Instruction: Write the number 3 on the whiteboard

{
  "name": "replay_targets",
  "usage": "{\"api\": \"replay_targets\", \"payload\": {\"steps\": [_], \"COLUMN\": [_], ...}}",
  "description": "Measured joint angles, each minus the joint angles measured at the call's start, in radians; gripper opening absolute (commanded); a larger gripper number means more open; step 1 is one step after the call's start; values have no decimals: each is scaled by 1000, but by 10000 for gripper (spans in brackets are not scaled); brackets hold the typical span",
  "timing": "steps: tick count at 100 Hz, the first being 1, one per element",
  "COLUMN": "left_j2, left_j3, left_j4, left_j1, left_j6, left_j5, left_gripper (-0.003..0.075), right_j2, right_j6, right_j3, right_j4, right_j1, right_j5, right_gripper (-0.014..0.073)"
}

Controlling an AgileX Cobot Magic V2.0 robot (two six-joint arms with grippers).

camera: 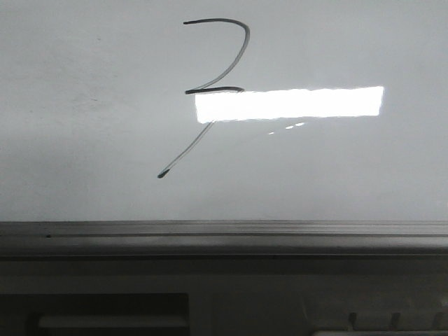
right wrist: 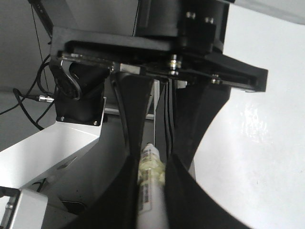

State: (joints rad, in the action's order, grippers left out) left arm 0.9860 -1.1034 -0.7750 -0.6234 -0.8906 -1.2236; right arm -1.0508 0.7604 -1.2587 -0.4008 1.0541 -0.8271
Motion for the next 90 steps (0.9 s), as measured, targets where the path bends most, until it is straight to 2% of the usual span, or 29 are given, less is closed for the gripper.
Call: {"api": "replay_targets", "payload": {"steps": [22,39,46,56,66,71,90], "left_j2": [0,0,0,0,0,0,0], "left_j3": [0,0,0,0,16,31,121], "left_j4": [-3,-3,-3,-14,-54,-76,-139], "left_j1": [0,0,0,0,0,0,0], "left_j6": [-6,-19,-20,-22,-20,-18,25], "left_j5": [0,-2,-4,0,47,91,250], "left_gripper": [-19,-21,-21,-21,-21,-21,-21], "right_j2": [-2,-2,-2,-2,-2,-2,22], "right_j6": [0,0,0,0,0,0,-29], "right_j3": [0,0,0,0,0,0,0], "right_j4": [14,-1,-3,-8,-22,-26,-30], "right_j1": [0,-2,-2,-2,-2,-2,-67], "right_j5": [10,10,10,30,83,102,127], "right_gripper": [-43,-22,69,318,501,529,524]}}
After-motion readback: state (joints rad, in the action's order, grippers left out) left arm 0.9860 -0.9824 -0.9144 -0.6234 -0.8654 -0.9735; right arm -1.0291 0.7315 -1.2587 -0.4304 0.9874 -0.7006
